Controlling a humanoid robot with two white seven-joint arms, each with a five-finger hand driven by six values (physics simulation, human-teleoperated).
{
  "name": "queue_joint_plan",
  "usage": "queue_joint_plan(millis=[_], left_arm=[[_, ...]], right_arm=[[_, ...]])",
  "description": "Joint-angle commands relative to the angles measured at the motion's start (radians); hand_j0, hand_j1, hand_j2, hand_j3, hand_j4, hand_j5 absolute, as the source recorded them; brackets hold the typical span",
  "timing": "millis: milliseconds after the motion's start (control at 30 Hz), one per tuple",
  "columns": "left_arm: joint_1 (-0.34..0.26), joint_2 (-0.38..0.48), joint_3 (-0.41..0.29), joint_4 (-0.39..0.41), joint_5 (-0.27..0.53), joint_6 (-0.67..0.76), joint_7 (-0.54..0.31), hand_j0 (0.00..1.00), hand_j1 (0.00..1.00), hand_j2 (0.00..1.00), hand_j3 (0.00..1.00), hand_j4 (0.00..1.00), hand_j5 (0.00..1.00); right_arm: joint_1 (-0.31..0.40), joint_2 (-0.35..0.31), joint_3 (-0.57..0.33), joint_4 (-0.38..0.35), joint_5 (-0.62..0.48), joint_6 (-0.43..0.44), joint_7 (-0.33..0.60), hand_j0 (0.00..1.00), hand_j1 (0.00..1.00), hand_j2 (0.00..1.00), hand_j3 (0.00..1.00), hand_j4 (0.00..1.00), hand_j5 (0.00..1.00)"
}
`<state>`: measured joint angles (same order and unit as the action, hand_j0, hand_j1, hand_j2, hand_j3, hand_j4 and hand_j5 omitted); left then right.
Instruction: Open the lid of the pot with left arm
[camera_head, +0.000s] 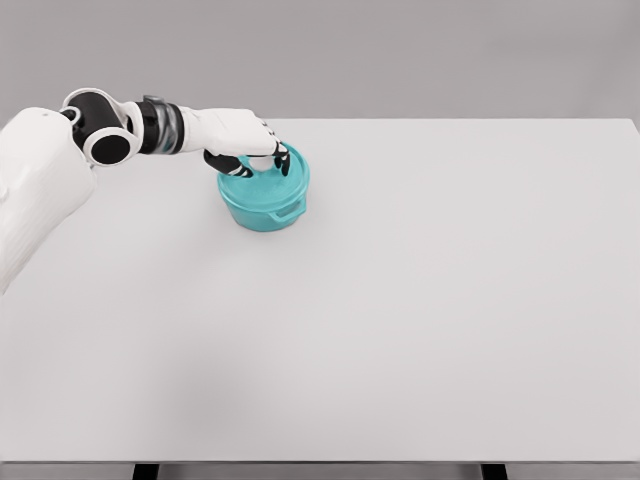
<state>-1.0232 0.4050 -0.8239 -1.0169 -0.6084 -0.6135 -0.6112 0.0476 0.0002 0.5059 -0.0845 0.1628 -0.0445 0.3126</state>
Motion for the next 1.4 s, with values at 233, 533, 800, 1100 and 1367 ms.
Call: queue_joint_plan(millis=[233, 533, 800, 1100, 1367], left_arm=[[0.000, 0.000, 0.002, 0.000, 0.006, 0.003, 0.000, 0.51, 0.51, 0.51, 0.51, 0.51, 0.51], [-0.015, 0.015, 0.002, -0.002, 0.009, 0.003, 0.000, 0.49, 0.49, 0.49, 0.49, 0.49, 0.49], [-0.041, 0.086, 0.002, -0.014, 0.015, 0.003, 0.000, 0.49, 0.49, 0.49, 0.49, 0.49, 0.49], [-0.041, 0.196, 0.000, -0.015, 0.012, 0.003, 0.000, 0.49, 0.49, 0.49, 0.49, 0.49, 0.49], [-0.023, 0.281, 0.002, -0.014, 0.007, 0.003, 0.000, 0.49, 0.49, 0.49, 0.49, 0.49, 0.49]], right_arm=[[0.000, 0.000, 0.000, 0.000, 0.000, 0.000, 0.000, 1.00, 1.00, 1.00, 1.00, 1.00, 1.00], [0.000, 0.000, 0.000, 0.000, 0.000, 0.000, 0.000, 1.00, 1.00, 1.00, 1.00, 1.00, 1.00], [0.000, 0.000, 0.000, 0.000, 0.000, 0.000, 0.000, 1.00, 1.00, 1.00, 1.00, 1.00, 1.00], [0.000, 0.000, 0.000, 0.000, 0.000, 0.000, 0.000, 1.00, 1.00, 1.00, 1.00, 1.00, 1.00], [0.000, 0.000, 0.000, 0.000, 0.000, 0.000, 0.000, 1.00, 1.00, 1.00, 1.00, 1.00, 1.00]])
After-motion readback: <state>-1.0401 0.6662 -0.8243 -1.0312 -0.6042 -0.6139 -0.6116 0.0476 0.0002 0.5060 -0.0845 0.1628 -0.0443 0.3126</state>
